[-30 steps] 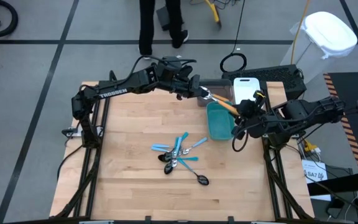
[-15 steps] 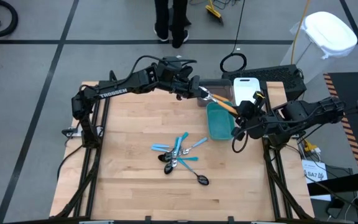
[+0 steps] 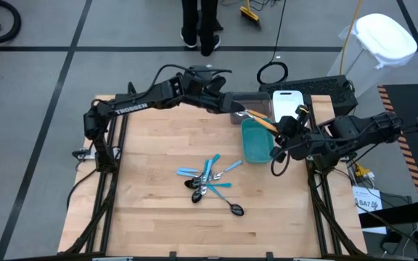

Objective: Sort silverware by color (type)
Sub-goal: Put the orange spoon into the black bin

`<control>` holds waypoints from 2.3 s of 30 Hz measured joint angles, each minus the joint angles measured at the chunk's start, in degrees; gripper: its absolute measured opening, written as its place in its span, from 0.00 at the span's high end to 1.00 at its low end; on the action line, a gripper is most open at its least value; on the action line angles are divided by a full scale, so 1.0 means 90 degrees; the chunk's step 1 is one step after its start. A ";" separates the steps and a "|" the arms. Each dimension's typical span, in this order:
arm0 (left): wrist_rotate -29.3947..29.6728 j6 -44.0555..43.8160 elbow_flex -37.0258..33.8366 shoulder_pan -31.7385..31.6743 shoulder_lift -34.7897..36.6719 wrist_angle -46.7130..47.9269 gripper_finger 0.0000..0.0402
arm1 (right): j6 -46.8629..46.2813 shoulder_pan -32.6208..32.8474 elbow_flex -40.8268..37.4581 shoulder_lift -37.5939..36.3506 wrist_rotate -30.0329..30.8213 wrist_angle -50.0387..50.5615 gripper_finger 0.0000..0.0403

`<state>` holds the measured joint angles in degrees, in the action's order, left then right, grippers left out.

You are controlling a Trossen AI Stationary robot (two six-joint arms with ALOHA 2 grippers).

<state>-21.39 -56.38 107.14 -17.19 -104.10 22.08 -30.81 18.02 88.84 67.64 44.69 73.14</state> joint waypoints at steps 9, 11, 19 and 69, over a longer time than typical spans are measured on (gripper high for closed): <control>0.0628 0.1571 0.1723 -0.0460 0.0028 0.2241 0.49 | -0.0042 0.0000 0.0000 -0.0005 -0.0027 0.0107 0.83; 0.0697 0.2015 0.2150 -0.0569 0.0025 0.2883 0.49 | -0.0151 -0.0013 0.0000 -0.0005 -0.0058 0.0297 0.83; 0.0712 0.3548 0.3068 -0.0590 0.0069 0.5007 0.49 | 0.0335 -0.0518 0.0000 -0.0005 -0.0521 0.0410 0.83; 0.2619 0.4007 0.3050 0.1868 -0.2186 0.2108 0.62 | 0.5393 -0.5945 -0.1280 0.0090 -0.5054 -0.0676 0.83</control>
<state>2.19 -20.31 134.60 -0.38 -123.77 41.05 17.73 -35.48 77.32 68.45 -0.80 67.06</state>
